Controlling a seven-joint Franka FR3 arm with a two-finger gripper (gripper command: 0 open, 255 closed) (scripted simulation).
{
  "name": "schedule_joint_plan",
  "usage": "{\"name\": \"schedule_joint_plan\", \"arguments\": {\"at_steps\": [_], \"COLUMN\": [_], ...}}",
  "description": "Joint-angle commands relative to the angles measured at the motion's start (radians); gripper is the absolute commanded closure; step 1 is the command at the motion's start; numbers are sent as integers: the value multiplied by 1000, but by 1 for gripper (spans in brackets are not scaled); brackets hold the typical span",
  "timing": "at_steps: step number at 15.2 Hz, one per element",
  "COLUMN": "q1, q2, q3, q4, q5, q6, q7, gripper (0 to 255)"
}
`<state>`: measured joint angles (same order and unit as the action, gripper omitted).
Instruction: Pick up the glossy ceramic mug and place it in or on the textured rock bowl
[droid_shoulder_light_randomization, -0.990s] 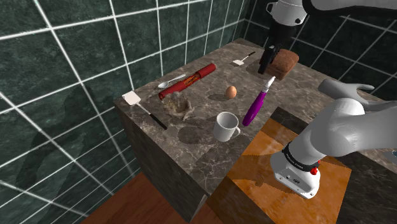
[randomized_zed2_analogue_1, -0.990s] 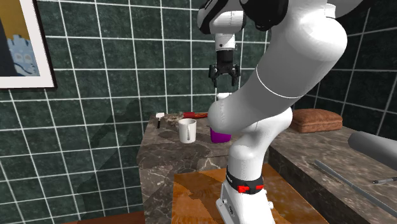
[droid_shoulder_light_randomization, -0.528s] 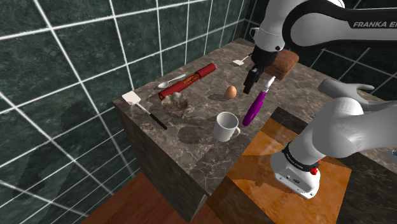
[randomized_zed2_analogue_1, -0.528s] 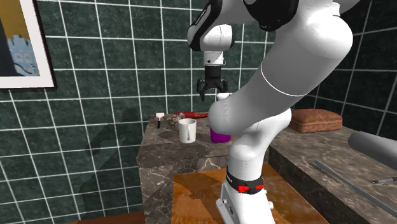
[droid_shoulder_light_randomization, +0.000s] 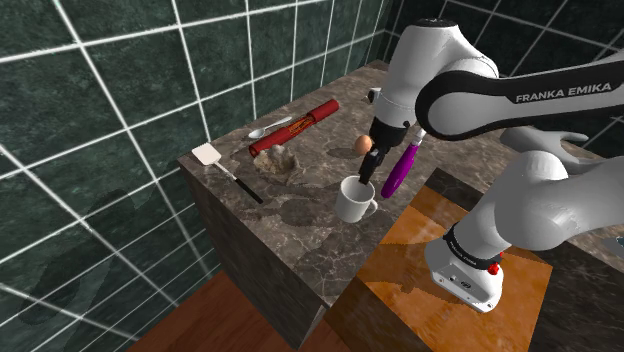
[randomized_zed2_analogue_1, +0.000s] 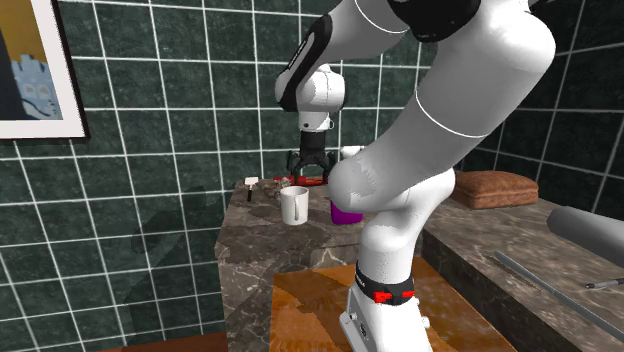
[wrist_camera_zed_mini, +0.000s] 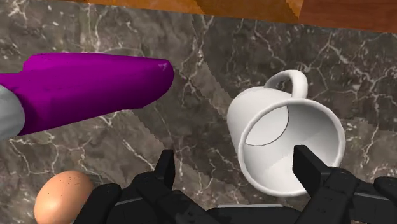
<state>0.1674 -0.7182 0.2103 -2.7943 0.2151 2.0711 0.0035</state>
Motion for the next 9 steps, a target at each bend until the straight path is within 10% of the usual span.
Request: {"name": "schedule_joint_plan", "arguments": {"at_steps": [1, 9], "q1": [14, 23], "q2": [42, 116], "q3": [18, 39], "q4": [-6, -68], "q5": [22, 44], "q6": [52, 188], "q7": [11, 6], "gripper": [0, 0]}}
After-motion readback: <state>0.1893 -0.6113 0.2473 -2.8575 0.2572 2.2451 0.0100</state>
